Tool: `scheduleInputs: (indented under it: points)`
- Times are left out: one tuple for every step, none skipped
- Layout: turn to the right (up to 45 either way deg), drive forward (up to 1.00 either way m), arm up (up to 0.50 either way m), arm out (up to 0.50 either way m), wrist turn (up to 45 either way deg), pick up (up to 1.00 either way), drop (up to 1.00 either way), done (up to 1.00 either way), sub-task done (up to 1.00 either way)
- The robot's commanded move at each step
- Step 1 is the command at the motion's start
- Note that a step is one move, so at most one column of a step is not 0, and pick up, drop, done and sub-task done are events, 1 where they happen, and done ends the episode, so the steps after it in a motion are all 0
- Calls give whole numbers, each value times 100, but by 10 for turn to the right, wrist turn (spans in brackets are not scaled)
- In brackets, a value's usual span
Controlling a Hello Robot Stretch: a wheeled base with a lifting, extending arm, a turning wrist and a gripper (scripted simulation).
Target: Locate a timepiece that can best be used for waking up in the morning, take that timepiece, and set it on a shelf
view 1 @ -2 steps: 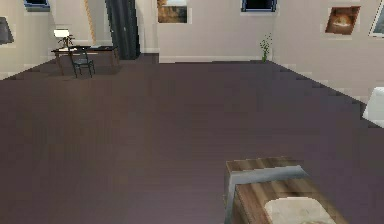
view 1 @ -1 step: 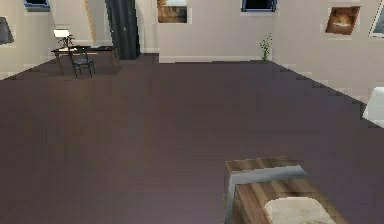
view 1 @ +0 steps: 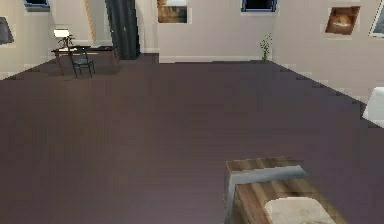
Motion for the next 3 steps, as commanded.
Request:
scheduleInputs:
  points:
    - [0, 0, -32, 0, 0, 0, 0, 0, 0]
    - [0, 0, 0, 0, 0, 0, 100, 0, 0]
    - [0, 0, 10, 0, 0, 0, 0, 0, 0]
